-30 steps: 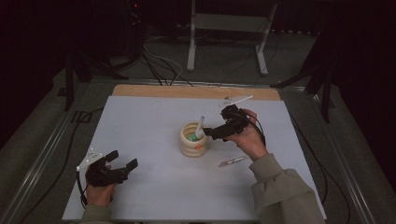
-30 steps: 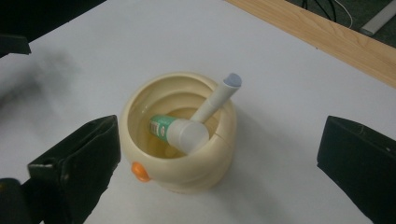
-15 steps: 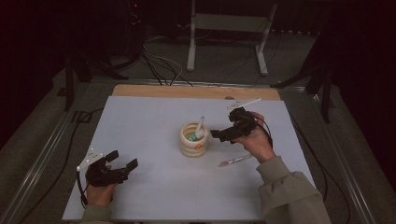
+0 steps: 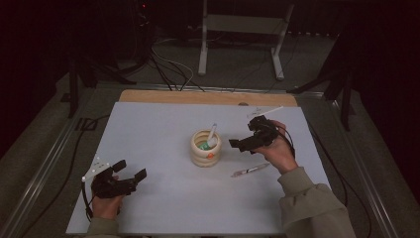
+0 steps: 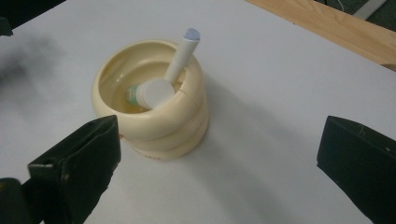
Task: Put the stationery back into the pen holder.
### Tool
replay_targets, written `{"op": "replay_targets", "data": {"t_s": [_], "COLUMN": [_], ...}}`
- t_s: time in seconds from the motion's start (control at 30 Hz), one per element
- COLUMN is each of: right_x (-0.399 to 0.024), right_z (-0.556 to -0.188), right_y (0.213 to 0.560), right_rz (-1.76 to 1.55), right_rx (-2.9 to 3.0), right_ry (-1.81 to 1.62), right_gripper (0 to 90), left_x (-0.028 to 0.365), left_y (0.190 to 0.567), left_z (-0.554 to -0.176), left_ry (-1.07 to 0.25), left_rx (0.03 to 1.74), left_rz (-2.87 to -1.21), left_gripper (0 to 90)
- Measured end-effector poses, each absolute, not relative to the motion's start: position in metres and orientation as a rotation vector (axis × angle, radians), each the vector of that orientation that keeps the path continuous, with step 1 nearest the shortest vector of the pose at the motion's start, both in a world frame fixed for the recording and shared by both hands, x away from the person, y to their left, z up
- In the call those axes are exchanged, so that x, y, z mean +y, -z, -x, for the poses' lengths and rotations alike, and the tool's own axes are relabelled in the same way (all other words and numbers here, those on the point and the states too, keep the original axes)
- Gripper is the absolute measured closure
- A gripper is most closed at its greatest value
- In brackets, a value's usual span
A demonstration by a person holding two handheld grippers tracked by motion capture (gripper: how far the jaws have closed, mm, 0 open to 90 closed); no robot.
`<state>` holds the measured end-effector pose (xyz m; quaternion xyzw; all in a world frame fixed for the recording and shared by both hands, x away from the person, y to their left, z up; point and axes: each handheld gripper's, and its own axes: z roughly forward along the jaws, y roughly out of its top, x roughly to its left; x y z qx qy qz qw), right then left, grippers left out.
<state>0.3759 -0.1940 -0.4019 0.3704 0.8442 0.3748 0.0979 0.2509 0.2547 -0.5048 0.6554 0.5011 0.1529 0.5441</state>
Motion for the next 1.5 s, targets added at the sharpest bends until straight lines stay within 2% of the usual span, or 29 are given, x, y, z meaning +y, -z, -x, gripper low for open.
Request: {"op": "replay_targets", "data": {"t_s": [1.03, 1.5], "right_x": [-0.236, -0.253], "right_z": [-0.371, -0.366], "right_y": [0.417, 0.437], "right_rz": [-1.153, -1.17], "right_rx": [2.476, 2.496], "right_ry": [-1.067, -1.008], "right_gripper": [0.0, 0.0], "left_x": [0.253, 0.253], "left_y": [0.505, 0.505], "left_z": [-0.251, -0.251], "left_ry": [-0.363, -0.364], "left_rx": [1.188, 1.185], "left_rz": [-1.558, -1.558], "left_gripper": [0.3, 0.3]}}
